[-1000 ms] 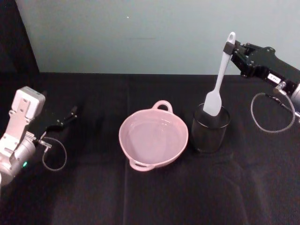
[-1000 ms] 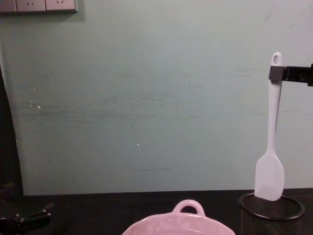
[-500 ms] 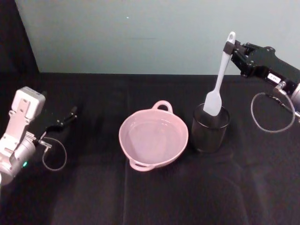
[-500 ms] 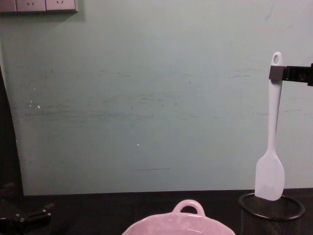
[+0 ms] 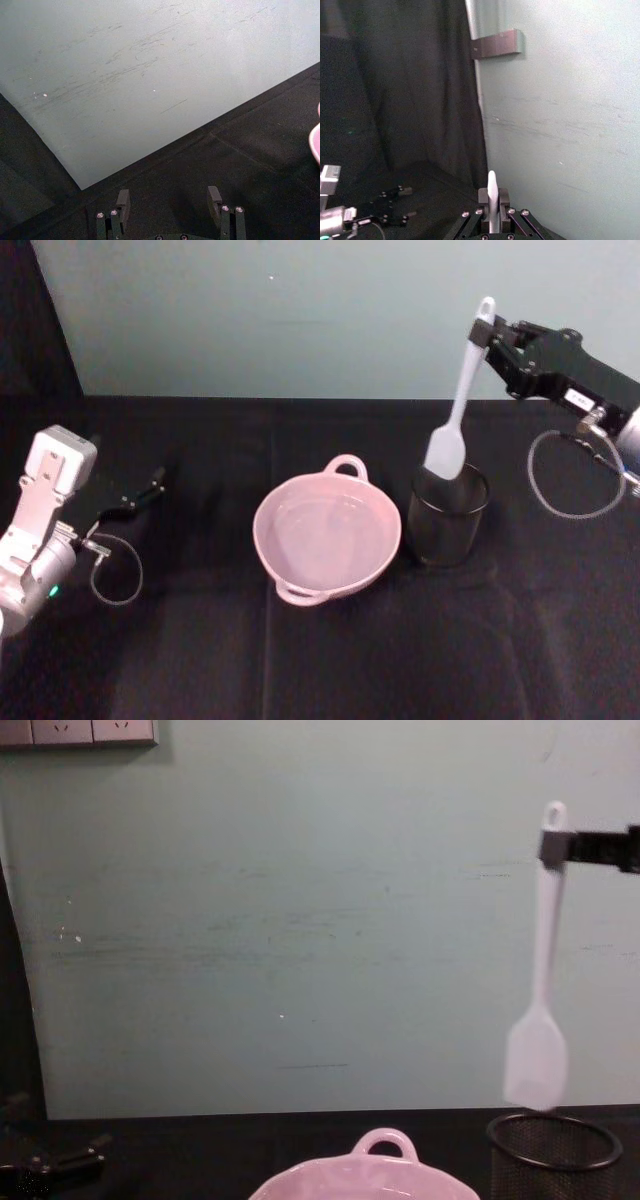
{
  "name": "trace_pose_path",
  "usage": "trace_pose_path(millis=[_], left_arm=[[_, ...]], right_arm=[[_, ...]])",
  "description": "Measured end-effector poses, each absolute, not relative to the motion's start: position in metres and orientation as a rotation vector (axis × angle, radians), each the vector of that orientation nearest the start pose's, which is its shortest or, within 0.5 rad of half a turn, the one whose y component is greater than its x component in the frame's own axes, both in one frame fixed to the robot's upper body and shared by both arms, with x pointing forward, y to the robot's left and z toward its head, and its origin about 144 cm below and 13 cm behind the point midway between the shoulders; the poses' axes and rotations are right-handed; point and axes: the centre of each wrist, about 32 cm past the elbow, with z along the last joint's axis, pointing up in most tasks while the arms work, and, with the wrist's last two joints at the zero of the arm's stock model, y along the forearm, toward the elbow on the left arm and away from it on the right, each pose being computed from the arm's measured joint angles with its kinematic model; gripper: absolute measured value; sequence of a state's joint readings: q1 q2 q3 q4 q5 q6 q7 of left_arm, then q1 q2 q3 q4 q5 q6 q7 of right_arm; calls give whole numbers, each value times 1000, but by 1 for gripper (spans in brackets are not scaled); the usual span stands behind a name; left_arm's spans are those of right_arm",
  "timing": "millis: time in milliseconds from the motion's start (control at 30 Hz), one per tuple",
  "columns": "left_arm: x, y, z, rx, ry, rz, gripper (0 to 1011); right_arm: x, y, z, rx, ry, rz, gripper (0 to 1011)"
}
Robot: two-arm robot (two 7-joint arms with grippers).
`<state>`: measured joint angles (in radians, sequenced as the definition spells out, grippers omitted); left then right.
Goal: Use the one hand to pick up the spoon and stir the clear water in the bowl.
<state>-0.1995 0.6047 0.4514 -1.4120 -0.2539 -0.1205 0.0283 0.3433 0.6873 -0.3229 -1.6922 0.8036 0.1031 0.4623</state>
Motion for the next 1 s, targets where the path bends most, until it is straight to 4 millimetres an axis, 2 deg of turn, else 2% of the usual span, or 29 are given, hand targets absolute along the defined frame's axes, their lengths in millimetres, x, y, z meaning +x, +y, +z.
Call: trace_pose_path(millis=[267, 467, 733, 1000], left_arm=[[489, 310, 1140, 304, -285, 1248, 1011], [489, 310, 1140, 304, -285, 1248, 1011], [489, 310, 1140, 304, -285, 1248, 1011], [489, 310, 1140, 304, -285, 1248, 1011]], right_arm=[[525, -277, 1293, 101, -72, -668, 123], [535, -244, 1272, 67, -113, -599, 123], [537, -225, 1241, 53, -129, -541, 123], [535, -219, 1218, 50, -103, -516, 123]])
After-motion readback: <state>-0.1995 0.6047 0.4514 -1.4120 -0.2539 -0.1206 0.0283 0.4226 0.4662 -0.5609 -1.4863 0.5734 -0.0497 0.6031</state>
